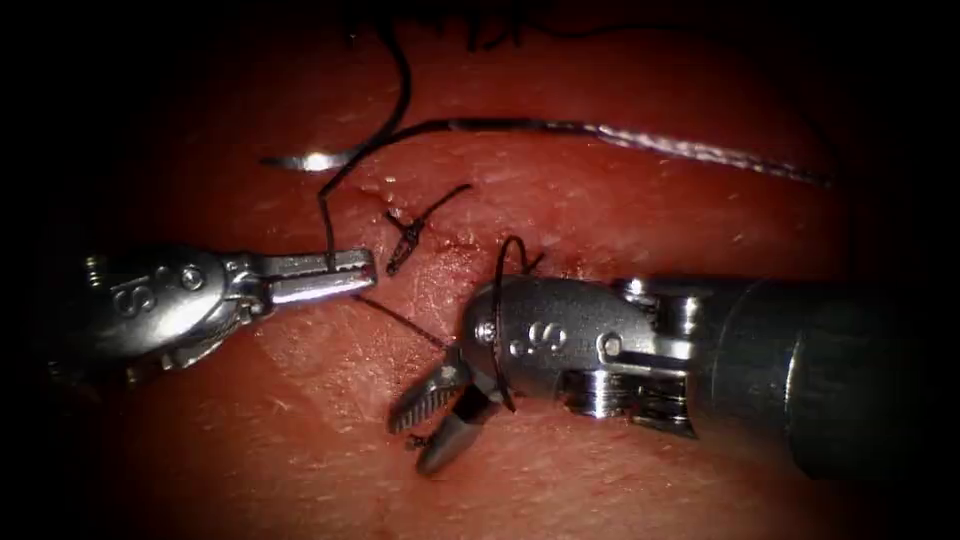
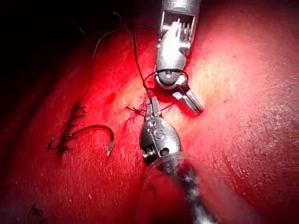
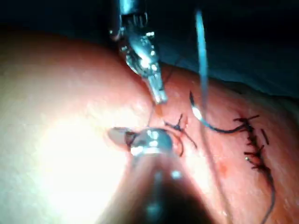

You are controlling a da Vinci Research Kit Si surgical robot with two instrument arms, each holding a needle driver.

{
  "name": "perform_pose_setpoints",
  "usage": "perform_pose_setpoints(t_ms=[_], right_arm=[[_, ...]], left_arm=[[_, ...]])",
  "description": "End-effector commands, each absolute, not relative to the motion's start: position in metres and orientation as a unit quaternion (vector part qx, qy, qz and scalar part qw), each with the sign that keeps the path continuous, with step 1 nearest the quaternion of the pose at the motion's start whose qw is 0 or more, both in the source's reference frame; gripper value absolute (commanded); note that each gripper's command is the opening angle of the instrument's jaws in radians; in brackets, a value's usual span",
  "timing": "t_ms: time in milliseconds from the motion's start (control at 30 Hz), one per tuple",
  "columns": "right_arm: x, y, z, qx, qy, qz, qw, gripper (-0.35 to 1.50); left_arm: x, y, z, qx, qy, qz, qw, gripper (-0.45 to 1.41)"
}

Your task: Wound Closure

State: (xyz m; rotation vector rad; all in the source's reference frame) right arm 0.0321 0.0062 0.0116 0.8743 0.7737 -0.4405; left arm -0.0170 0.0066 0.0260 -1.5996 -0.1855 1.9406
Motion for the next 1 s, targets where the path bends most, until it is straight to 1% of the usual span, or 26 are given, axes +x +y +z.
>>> perform_pose_setpoints(t_ms=[33, 200, 367, 467, 500, 533, 767, 1000], right_arm=[[0.0325, 0.006, 0.012, 0.41, 0.365, -0.208, 0.81, -0.35], [0.0326, 0.007, 0.012, 0.394, 0.378, -0.194, 0.815, -0.35], [0.0322, 0.008, 0.011, 0.381, 0.435, -0.158, 0.8, -0.35], [0.0315, 0.01, 0.01, 0.381, 0.482, -0.13, 0.778, -0.35], [0.0307, 0.011, 0.01, 0.384, 0.518, -0.11, 0.757, -0.35], [0.0304, 0.011, 0.01, 0.384, 0.526, -0.104, 0.752, -0.35], [0.0283, 0.014, 0.01, 0.369, 0.552, -0.069, 0.745, -0.35], [0.0277, 0.015, 0.011, 0.355, 0.555, -0.056, 0.75, -0.35]], left_arm=[[-0.0175, 0.006, 0.027, -0.605, -0.071, 0.733, 0.304, -0.45], [-0.0177, 0.005, 0.026, -0.605, -0.071, 0.733, 0.304, -0.45], [-0.0181, 0.003, 0.024, -0.605, -0.072, 0.733, 0.303, -0.45], [-0.018, 0.001, 0.023, -0.605, -0.073, 0.733, 0.302, -0.45], [-0.0177, 0.0, 0.023, -0.605, -0.075, 0.734, 0.301, -0.45], [-0.0174, -0.001, 0.022, -0.606, -0.076, 0.733, 0.299, -0.45], [-0.0162, -0.005, 0.019, -0.607, -0.082, 0.734, 0.293, -0.45], [-0.0168, -0.007, 0.016, -0.609, -0.089, 0.732, 0.291, -0.45]])
